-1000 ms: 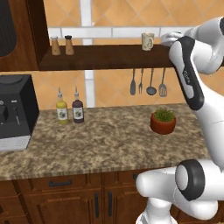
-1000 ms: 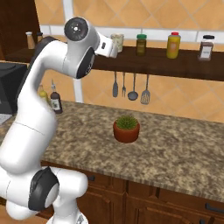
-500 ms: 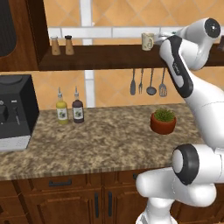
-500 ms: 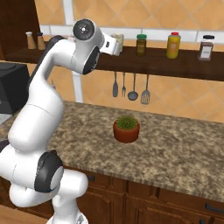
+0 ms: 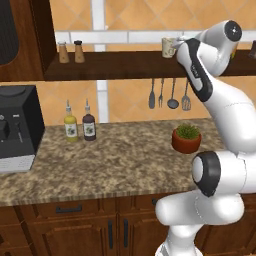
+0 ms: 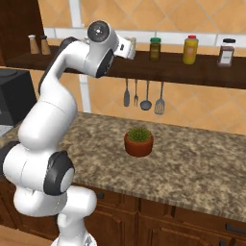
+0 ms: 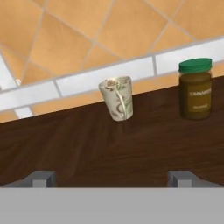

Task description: Gather all objects into one cabinet and sort the glasses and bowls to opposite sides.

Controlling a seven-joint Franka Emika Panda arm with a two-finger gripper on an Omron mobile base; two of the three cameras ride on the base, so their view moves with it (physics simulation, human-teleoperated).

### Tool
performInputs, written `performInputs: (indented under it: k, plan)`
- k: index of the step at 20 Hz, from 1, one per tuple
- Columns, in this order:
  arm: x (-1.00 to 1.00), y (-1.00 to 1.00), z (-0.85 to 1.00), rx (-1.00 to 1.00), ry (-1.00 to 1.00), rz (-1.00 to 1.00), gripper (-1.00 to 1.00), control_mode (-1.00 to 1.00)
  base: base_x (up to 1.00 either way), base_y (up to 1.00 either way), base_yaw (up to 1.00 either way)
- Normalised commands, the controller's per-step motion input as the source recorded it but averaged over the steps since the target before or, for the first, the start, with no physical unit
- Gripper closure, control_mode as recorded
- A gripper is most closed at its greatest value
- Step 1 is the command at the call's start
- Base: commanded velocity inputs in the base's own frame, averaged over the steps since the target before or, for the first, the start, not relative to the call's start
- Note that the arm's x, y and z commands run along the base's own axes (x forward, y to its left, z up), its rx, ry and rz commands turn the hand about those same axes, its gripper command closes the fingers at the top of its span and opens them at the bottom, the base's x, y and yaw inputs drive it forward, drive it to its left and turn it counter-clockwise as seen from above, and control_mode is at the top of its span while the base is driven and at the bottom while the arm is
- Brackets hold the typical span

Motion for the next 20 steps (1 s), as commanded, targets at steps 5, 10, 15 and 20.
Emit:
performInputs:
  k: [5,10,15,20]
  plan:
    - [0.44,-0.20,-0.11,0.00,0.02,0.00,-1.00,-1.00,0.00,0.00,0.00]
    - [0.38,-0.06,-0.05,0.00,0.02,0.00,-1.00,-1.00,0.00,0.00,0.00]
    - [0.37,0.00,-0.03,0.00,0.02,0.00,-1.00,-1.00,0.00,0.00,0.00]
    - [0.35,0.00,0.00,0.00,0.01,0.00,-1.00,-1.00,0.00,0.00,0.00]
